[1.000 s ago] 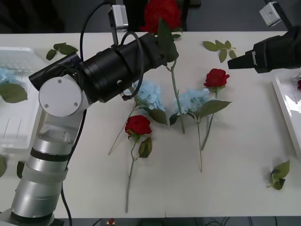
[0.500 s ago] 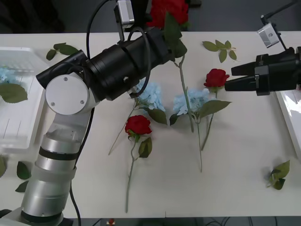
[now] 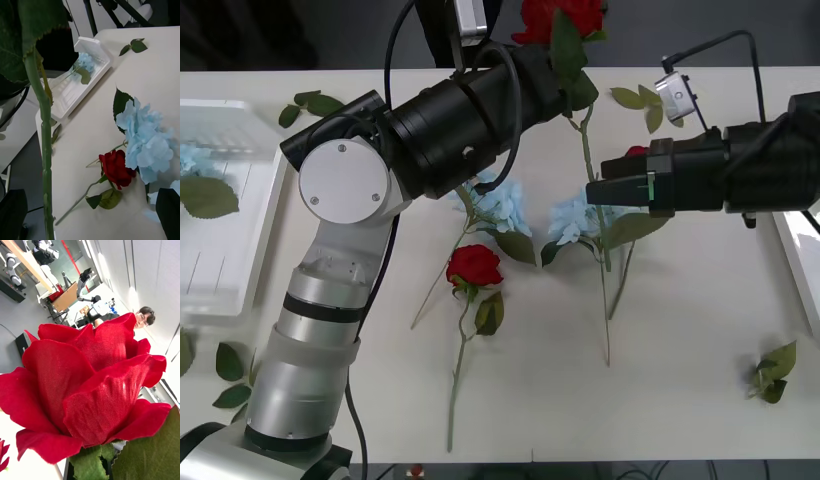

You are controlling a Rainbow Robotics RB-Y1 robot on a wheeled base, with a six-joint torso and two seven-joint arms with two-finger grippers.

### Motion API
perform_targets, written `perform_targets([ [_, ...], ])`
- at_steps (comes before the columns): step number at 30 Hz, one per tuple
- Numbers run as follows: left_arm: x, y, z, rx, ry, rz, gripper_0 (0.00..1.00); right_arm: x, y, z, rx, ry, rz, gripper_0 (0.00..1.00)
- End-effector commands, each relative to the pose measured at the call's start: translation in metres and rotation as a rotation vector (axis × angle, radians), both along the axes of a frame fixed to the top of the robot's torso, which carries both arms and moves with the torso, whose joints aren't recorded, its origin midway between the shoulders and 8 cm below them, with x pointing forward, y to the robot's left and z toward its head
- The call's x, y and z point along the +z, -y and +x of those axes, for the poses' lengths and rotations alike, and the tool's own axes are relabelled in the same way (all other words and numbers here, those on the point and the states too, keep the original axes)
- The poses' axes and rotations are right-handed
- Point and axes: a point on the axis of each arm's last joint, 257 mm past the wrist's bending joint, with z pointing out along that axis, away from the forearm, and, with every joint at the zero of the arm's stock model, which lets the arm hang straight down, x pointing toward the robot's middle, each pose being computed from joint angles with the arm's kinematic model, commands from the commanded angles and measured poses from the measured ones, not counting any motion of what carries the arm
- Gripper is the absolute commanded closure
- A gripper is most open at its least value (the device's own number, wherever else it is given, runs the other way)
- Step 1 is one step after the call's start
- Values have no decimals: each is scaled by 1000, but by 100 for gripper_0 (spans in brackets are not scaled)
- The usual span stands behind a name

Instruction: Place the red flowers into the right box and the blue flowers into the left box. If a person shows an open palm, hand one flower to the person first, then continue sorting.

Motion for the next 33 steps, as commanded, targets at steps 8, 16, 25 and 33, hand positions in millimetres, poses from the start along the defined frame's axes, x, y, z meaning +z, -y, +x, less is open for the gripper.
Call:
perform_targets([
  [8, 17, 8, -9, -14, 45, -6, 100, 7, -40, -8, 33, -31, 49, 0],
  [16, 12, 8, -9, -13, 37, -3, 100, 12, -58, -19, 56, -93, 93, 47],
  [25, 11, 7, -9, -12, 35, -2, 100, 19, -63, -26, 75, -121, 119, 100],
  [33, 8, 4, -7, -7, 36, 9, 99, 21, -64, -28, 82, -122, 128, 100],
])
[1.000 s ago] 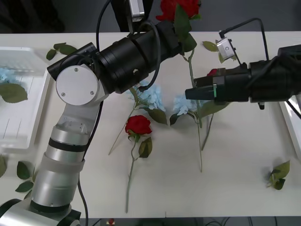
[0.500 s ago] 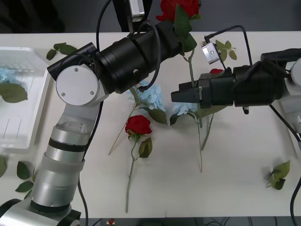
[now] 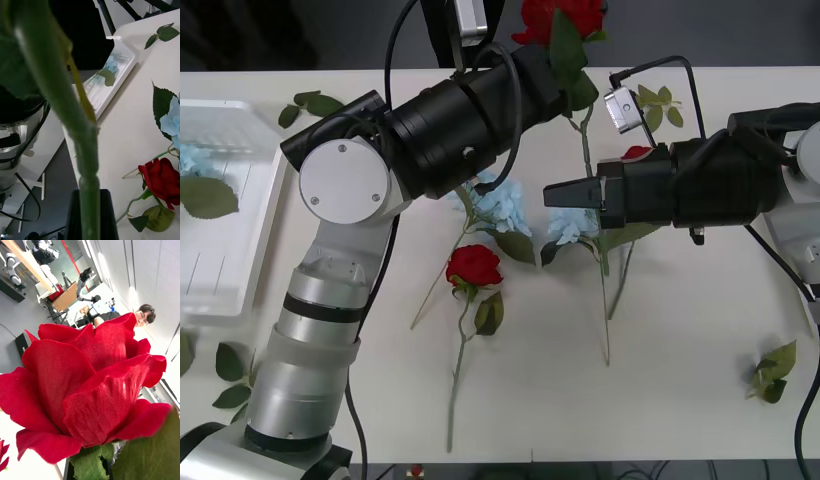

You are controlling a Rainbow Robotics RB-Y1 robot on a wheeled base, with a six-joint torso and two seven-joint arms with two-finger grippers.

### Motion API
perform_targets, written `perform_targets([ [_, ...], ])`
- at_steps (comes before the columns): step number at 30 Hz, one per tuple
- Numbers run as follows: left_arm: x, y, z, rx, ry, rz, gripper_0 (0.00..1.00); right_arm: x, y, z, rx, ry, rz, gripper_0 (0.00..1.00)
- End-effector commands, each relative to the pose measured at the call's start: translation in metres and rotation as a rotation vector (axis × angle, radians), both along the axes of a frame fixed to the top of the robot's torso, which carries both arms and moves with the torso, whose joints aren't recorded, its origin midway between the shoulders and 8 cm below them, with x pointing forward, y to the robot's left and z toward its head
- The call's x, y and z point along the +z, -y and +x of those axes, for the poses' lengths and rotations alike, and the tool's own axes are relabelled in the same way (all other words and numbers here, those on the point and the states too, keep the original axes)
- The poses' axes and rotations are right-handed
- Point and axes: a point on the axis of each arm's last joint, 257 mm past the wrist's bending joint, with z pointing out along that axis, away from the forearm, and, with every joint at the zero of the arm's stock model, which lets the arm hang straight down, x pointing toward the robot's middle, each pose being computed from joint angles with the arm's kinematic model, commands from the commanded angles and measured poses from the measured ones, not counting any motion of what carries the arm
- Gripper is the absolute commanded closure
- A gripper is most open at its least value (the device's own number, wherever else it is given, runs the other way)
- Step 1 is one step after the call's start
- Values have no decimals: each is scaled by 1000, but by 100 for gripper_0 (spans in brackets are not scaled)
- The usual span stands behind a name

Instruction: Place the red flowers into the right box and the blue flowers into the left box. If a person shows an open palm, hand one flower to the person first, then continue sorting.

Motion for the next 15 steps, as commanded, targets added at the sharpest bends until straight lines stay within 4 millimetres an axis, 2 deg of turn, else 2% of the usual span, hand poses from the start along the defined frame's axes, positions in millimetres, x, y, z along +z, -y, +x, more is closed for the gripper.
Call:
perform_targets([
  [1, 6, 2, -6, -3, 38, 17, 74, 22, -10, -8, 35, 41, 18, 100],
  [2, 5, 0, -5, -1, 38, 23, 45, 21, -11, -8, 37, 40, 17, 100],
  [3, 3, -2, -5, 0, 38, 27, 29, 22, -10, -9, 38, 41, 20, 100],
  [5, -1, -7, -5, -4, 32, 31, 15, 23, -10, -8, 38, 41, 22, 100],
  [7, -7, -16, -8, -15, 28, 47, 7, 23, -11, -9, 38, 43, 22, 100],
  [9, -16, -26, -13, -23, 24, 73, 4, 23, -11, -9, 40, 42, 21, 100],
  [12, -28, -44, -19, -33, 14, 118, 2, 24, -10, -9, 38, 41, 25, 100],
  [15, -48, -73, -24, -40, -5, 199, 1, 24, -8, -8, 35, 40, 24, 100],
])
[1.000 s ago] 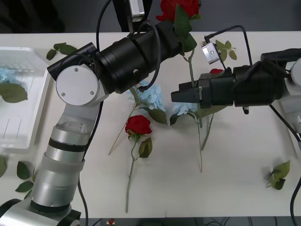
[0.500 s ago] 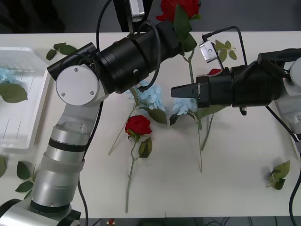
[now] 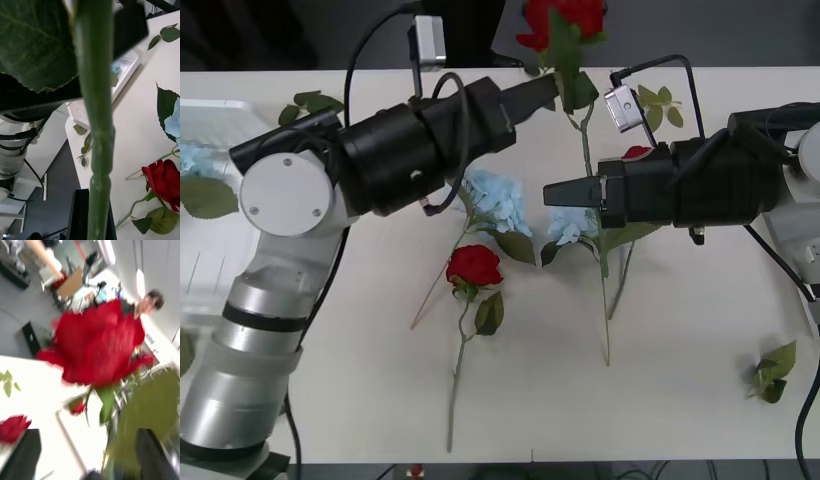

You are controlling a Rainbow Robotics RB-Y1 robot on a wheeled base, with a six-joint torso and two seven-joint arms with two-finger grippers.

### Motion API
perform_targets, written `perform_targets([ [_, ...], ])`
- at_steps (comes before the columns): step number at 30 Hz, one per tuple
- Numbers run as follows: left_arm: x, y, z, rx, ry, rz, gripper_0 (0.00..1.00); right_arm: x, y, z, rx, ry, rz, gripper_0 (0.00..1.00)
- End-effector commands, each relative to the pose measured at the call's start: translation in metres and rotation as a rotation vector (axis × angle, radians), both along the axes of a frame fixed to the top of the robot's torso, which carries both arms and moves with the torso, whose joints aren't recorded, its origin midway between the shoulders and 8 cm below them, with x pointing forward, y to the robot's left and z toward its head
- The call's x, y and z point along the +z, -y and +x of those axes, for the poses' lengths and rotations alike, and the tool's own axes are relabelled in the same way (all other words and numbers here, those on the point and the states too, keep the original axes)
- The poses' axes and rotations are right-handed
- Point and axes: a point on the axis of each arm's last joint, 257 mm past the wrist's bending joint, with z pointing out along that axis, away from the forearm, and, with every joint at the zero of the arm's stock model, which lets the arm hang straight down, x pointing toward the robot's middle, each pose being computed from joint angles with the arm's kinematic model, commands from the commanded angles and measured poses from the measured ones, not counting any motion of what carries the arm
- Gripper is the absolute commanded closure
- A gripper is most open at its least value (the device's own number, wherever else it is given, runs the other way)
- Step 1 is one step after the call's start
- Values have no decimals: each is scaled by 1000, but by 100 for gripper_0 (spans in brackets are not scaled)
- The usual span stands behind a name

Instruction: Place the red flowers into the right box and the blue flowers into the left box. If a person shows an open palm, hand one flower to the person first, then continue sorting.

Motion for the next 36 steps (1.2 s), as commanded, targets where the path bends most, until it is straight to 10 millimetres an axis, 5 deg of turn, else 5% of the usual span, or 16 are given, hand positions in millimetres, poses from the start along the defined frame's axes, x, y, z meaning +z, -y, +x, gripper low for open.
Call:
perform_targets([
  [1, -14, -35, -16, -14, 24, 109, 1, 21, -5, -5, 25, 44, 10, 100],
  [6, -62, -92, -10, 18, -25, 342, 1, 22, 18, 2, -7, 55, -26, 100],
  [11, -110, -141, 6, 103, -80, 571, 1, 21, 76, 24, -113, 91, -144, 100],
  [19, -168, -203, 38, 254, -178, 841, 1, 17, 230, 57, -385, 35, -380, 100],
  [20, -174, -210, 45, 281, -190, 871, 1, 16, 261, 59, -441, 17, -426, 100],
  [25, -186, -217, 71, 354, -197, 977, 1, 10, 369, 58, -641, -68, -616, 100],
  [30, -192, -199, 89, 373, -195, 1035, 1, -11, 459, 49, -816, -190, -748, 100],
  [36, -204, -157, 80, 306, -164, 1069, 1, -49, 526, 51, -984, -257, -844, 100],
])
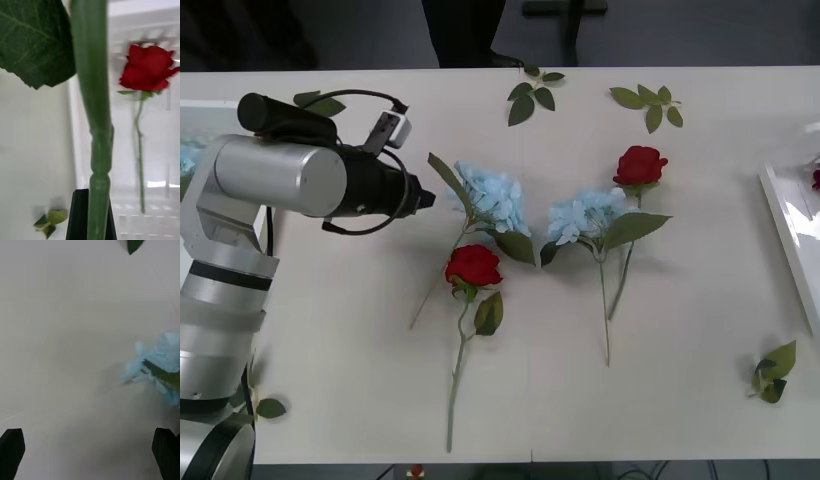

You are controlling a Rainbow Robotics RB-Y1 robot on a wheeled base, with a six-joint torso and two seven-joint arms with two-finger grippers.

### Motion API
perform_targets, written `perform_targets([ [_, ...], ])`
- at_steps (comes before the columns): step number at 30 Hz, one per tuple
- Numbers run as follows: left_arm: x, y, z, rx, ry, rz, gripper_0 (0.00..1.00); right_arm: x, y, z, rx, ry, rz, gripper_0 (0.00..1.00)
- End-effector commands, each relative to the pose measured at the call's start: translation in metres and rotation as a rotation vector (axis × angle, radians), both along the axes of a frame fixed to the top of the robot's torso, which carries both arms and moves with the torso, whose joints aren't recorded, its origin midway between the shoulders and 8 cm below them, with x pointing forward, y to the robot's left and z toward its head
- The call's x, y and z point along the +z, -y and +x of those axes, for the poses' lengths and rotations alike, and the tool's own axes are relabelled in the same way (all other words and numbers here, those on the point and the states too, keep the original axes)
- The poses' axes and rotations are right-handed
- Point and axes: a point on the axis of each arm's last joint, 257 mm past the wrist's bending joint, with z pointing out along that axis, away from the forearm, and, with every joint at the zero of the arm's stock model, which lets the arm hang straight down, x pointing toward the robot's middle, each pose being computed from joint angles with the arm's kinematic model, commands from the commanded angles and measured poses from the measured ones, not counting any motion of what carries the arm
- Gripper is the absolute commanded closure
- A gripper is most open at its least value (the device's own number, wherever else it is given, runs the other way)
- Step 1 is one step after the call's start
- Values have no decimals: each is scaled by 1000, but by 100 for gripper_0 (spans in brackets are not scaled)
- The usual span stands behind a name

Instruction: Place the red flowers into the right box and the blue flowers into the left box. If a person shows an open palm, hand one flower to the person first, then continue sorting.

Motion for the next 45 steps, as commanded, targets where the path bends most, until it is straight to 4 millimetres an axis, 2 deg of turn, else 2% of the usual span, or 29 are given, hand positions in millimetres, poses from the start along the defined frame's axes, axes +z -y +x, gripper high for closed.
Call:
perform_targets([
  [1, 5, 33, -7, -44, -1, -21, 1, -12, 33, 4, -105, 0, -44, 100],
  [4, -8, 47, -17, -90, -9, -2, 1, -30, 60, 1, -173, 3, -65, 100],
  [12, -34, 82, -39, -169, -47, 28, 1, -85, 91, -12, -255, -20, -113, 100],
  [17, -47, 85, -42, -167, -58, 70, 1, -110, 85, -13, -264, -37, -97, 100],
  [22, -60, 77, -40, -146, -79, 88, 1, -122, 76, -9, -255, -37, -92, 100],
  [24, -62, 72, -38, -135, -77, 105, 1, -122, 76, -9, -253, -35, -93, 97],
  [25, -64, 71, -38, -133, -82, 109, 2, -121, 76, -9, -252, -34, -93, 92],
  [26, -67, 68, -37, -126, -84, 111, 7, -119, 75, -7, -248, -30, -96, 74],
  [28, -70, 66, -35, -119, -85, 113, 19, -116, 73, -4, -240, -22, -100, 24],
  [29, -73, 65, -35, -116, -89, 114, 30, -114, 73, -3, -234, -18, -104, 3],
  [30, -74, 64, -33, -112, -87, 114, 44, -110, 71, -2, -230, -15, -102, 0],
  [31, -75, 64, -32, -110, -84, 114, 49, -107, 70, -1, -226, -11, -102, 0],
  [32, -75, 63, -32, -108, -83, 117, 59, -101, 67, 1, -212, -7, -100, 0],
  [34, -76, 61, -31, -105, -82, 122, 66, -87, 59, 4, -195, 4, -91, 0],
  [36, -77, 60, -31, -99, -83, 123, 75, -65, 47, 7, -172, 18, -72, 0],
  [37, -77, 60, -31, -99, -82, 124, 84, -57, 42, 8, -168, 20, -63, 0],
  [38, -77, 59, -31, -97, -83, 125, 100, -48, 32, 10, -160, 22, -56, 0],
  [39, -77, 59, -31, -95, -83, 124, 100, -45, 27, 11, -157, 21, -53, 0],
  [41, -77, 57, -30, -90, -83, 125, 100, -35, 5, 16, -155, 22, -25, 0],
  [45, -68, 57, -25, -73, -69, 96, 100, -39, -47, 30, -176, 12, 62, 0],
])
